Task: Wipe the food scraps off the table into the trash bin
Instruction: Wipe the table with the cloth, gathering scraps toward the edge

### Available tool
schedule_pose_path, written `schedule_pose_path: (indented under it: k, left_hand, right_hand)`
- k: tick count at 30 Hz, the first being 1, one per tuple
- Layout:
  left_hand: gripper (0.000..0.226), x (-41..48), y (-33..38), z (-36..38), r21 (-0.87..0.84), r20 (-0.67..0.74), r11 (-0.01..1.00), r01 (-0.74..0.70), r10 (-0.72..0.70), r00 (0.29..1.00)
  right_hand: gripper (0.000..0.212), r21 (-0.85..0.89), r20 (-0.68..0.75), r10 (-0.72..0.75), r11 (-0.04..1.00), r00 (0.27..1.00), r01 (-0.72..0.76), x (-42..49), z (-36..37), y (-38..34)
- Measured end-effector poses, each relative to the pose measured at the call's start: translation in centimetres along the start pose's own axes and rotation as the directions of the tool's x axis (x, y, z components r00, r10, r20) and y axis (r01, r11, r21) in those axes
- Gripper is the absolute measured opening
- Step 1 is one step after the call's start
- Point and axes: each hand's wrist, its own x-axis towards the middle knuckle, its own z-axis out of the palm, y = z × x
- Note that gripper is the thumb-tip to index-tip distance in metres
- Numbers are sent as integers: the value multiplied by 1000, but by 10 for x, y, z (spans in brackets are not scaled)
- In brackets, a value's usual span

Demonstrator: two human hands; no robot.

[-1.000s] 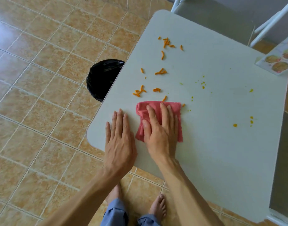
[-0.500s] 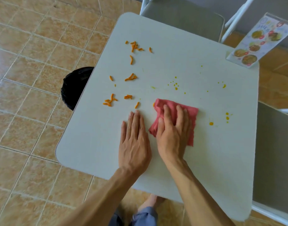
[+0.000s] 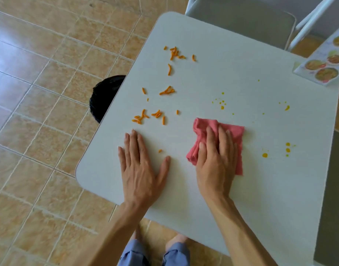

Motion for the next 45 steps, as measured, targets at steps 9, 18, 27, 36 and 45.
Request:
schedule_pose_path:
  k: [9, 18, 27, 36, 45]
  left_hand:
    - [68, 0, -7, 2, -59, -8, 998, -13, 13, 1000]
    - [66, -4, -32, -3, -1, 15, 1000, 6, -6, 1000]
    - [63, -3, -31, 1, 44, 30, 999, 8, -10, 999]
    - [65, -4, -32, -2, 19, 37, 1000, 16, -17, 999]
    - [62, -5, -18, -3, -71, 7, 997, 38, -38, 999]
  right_hand:
    - [47, 95, 169, -253, 966, 953, 239, 25, 16, -42]
    - [38, 93, 130, -180, 981, 975, 169, -115, -28, -28]
    - [67, 199, 267, -372, 924, 889, 327, 9, 22, -93]
    - [55, 78, 217, -318, 948, 923, 308, -66, -24, -20]
    - [44, 82, 187, -119, 991, 975, 105, -6, 9, -72]
